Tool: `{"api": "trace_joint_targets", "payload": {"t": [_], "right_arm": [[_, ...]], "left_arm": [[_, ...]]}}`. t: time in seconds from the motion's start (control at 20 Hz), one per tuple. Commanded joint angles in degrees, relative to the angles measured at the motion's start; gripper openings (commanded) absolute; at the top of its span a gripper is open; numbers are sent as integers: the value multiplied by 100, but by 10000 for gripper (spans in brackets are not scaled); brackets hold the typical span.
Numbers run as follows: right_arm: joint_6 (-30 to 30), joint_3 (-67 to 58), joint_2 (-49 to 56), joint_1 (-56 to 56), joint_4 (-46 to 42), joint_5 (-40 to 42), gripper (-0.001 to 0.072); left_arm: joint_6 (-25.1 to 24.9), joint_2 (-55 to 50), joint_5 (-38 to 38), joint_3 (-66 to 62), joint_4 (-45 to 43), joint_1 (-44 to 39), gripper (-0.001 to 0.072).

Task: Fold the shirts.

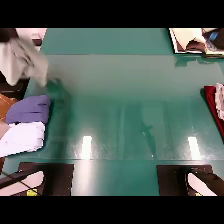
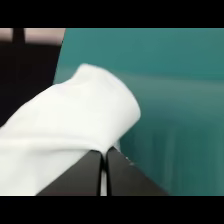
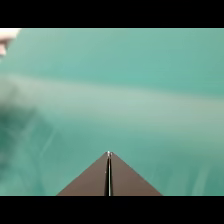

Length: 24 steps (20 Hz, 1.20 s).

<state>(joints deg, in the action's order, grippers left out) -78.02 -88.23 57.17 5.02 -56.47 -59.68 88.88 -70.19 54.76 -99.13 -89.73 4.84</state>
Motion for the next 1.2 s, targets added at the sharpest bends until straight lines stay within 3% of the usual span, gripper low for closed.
{"api": "trace_joint_targets", "payload": {"t": [0.0, 0.25, 0.4, 0.55, 0.6, 0.65, 0.8, 1.0, 1.15], "right_arm": [[9, -789, 85, 2, 33, 94, 17], [9, -1685, 503, 2, 35, -518, 17], [9, -2050, 737, 2, 37, -1003, 17], [9, -2227, 831, 2, 39, -1322, 17], [9, -2251, 831, 2, 35, -1379, 17], [9, -2247, 807, 2, 35, -1408, 17], [9, -2245, 697, 2, -63, -1432, 17], [9, -2245, 595, 2, -61, -1434, 17], [9, -2245, 597, 2, -57, -1438, 17]], "left_arm": [[-608, 905, 590, -772, 518, -693, 19], [-612, 916, 1405, -791, 529, -2465, 18], [-483, 149, 1878, -752, 592, -3724, 19], [-603, -872, 1762, -752, 1473, -4723, 24], [-824, -1150, 1620, -752, 1871, -4903, 222], [-927, -1379, 1462, -752, 2177, -4999, 544], [-890, -1523, 1292, -763, 2061, -4706, 539], [-391, -1427, 1696, -741, 1853, -3161, 539], [-332, -1427, 1816, -177, 1963, -2074, 539]]}}
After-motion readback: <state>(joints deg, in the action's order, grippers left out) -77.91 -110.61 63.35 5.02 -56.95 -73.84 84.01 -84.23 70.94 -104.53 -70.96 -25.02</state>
